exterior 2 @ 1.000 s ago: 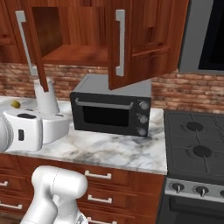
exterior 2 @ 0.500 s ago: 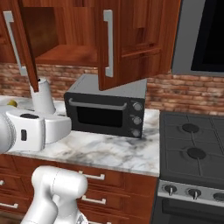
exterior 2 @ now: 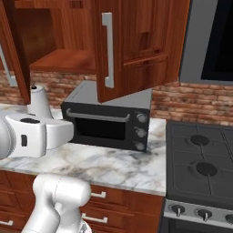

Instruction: Close all open cabinet doors.

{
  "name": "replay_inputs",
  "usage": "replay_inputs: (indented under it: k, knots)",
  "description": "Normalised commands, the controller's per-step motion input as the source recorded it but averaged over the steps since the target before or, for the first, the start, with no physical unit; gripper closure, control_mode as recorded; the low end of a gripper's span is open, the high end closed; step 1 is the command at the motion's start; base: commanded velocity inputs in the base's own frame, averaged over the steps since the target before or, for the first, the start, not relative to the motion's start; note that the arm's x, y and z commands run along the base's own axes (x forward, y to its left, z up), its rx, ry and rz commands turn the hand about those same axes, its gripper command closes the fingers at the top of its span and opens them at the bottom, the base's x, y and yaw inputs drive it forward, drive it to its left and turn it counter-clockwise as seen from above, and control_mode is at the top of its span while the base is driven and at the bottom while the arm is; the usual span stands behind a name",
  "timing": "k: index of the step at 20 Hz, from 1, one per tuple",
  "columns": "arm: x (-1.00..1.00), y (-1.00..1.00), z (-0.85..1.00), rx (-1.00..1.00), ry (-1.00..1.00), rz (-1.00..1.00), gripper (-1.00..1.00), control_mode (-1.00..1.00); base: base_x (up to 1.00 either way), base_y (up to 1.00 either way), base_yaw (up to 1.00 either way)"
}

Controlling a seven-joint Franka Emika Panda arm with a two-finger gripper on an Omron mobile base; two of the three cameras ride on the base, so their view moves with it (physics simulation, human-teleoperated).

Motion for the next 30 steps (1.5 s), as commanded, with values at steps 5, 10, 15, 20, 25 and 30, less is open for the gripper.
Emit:
replay_inputs:
  k: [5, 10, 15, 20, 25, 30]
  knots:
    - [0.00, 0.00, 0.00, 0.00, 0.00, 0.00, -1.00, 1.00, 0.30, 0.00, 0.00]
    - [0.13, -0.02, 0.00, 0.00, 0.00, 0.00, -1.00, -1.00, 0.19, 0.00, 0.00]
    - [0.08, -0.42, 0.00, 0.00, -0.04, 0.00, -1.00, -1.00, 0.00, 0.00, 0.00]
    - [0.00, -0.51, 0.00, 0.00, -0.14, 0.03, -1.00, -1.00, 0.00, 0.00, 0.00]
    - [0.03, -0.40, 0.00, 0.00, -0.19, 0.05, -1.00, -1.00, 0.00, 0.00, 0.00]
    - [0.02, -0.30, 0.00, 0.00, -0.20, 0.06, -1.00, -1.00, 0.00, 0.00, 0.00]
